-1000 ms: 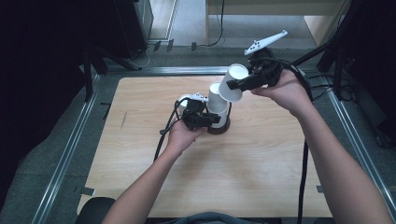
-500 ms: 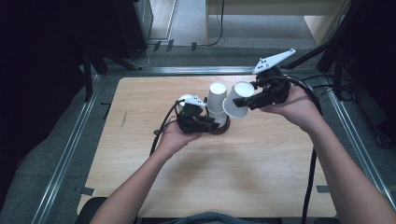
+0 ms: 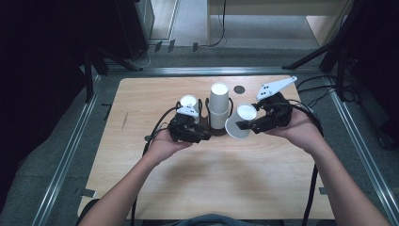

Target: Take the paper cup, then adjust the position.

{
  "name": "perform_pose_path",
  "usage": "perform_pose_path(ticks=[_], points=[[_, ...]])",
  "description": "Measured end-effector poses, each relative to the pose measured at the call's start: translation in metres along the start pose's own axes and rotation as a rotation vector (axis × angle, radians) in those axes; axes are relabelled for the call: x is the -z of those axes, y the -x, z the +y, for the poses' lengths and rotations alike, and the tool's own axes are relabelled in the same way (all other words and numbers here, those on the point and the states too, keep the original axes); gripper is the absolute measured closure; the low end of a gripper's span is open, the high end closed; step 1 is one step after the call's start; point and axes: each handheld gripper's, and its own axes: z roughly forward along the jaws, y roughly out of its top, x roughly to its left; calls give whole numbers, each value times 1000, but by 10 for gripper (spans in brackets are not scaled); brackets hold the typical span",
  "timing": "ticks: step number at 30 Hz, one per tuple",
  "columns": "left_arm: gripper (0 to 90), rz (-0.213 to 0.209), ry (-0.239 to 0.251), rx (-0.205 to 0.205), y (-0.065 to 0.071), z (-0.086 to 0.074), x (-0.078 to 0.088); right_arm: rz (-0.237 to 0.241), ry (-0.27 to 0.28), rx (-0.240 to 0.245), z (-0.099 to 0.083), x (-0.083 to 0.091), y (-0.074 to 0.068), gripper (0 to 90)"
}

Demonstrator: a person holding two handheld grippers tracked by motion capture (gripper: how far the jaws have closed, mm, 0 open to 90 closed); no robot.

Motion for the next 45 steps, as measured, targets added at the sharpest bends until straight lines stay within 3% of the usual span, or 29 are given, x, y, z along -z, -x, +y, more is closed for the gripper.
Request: perform_pose_path(ticks=[4, 9, 13, 16, 20, 25, 27, 32, 33, 35, 38, 45], points=[[486, -42, 23, -5, -2, -6, 4, 12, 6, 2, -12, -7, -3, 330], [524, -61, 35, -8, -4, -14, 4, 37, 6, 3, -29, -22, -8, 330], [526, -75, 15, -8, -4, -16, 3, 45, 5, 2, -40, -33, -11, 330], [515, -88, 45, -27, -2, -19, 3, 60, 16, -16, -47, -41, -11, 330], [491, -85, 23, -60, -2, -23, 1, 47, 7, 4, -52, -48, -14, 329], [478, -124, 10, -51, -6, -28, 0, 66, 8, -12, -59, -60, -13, 328], [472, -159, 11, -55, -7, -29, -1, 73, 12, -16, -61, -61, -12, 328], [363, -206, -19, -76, -4, -30, -4, 96, 34, -42, -64, -68, -11, 329], [295, -203, -17, -81, -2, -30, -4, 104, 34, -50, -64, -70, -10, 329], [270, -213, -13, -93, 0, -31, -6, 105, 34, -47, -64, -71, -10, 329], [177, -244, -18, -88, 0, -31, -8, 117, 38, -48, -62, -74, -12, 329], [152, -236, -33, -101, 2, -28, -14, 173, 83, -62, -57, -82, -17, 329]])
